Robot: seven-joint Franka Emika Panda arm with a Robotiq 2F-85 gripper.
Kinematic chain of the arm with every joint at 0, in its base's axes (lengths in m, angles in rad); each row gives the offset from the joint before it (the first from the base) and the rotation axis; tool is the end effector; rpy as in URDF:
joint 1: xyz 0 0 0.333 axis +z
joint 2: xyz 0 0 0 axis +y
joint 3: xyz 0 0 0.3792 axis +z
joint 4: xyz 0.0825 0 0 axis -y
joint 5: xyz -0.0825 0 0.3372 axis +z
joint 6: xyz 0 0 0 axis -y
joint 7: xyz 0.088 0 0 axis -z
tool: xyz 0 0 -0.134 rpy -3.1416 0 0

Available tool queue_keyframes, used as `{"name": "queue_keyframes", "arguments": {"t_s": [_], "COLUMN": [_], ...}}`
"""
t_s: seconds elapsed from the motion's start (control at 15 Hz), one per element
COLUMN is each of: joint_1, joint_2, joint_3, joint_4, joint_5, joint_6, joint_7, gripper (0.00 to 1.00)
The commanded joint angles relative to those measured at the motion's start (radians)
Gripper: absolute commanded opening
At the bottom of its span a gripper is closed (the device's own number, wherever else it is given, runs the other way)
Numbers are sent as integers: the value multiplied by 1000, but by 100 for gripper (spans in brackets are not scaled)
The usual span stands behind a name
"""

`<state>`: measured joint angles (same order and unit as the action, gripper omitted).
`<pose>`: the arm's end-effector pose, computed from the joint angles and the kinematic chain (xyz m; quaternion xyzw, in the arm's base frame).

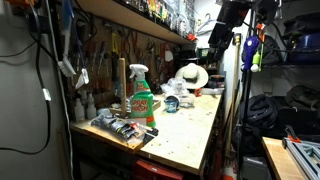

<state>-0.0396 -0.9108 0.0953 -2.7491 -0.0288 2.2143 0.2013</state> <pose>0.2292 0.0175 0.5279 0.9784 -0.0761 0.1898 0.0292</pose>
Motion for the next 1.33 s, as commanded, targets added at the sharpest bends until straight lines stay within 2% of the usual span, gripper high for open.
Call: {"name": "queue_keyframes", "arguments": {"t_s": [0.0, 0.27, 0.53, 0.8, 1.07, 1.13, 1.2, 1.27], "joint_1": [-123, -263, -386, -484, -555, -548, -515, -518], "joint_2": [48, 149, 291, 442, 555, 569, 518, 540], "joint_3": [-75, -138, -167, -179, -174, -188, -206, -210], "joint_4": [2, 9, 60, 138, 225, 237, 196, 214], "joint_5": [-15, -17, -16, -30, -71, -69, -62, -65], "joint_6": [108, 269, 317, 310, 281, 294, 297, 297], "joint_7": [31, 65, 140, 249, 425, 431, 380, 398], "gripper": [100, 100, 100, 100, 100, 100, 100, 100]}}
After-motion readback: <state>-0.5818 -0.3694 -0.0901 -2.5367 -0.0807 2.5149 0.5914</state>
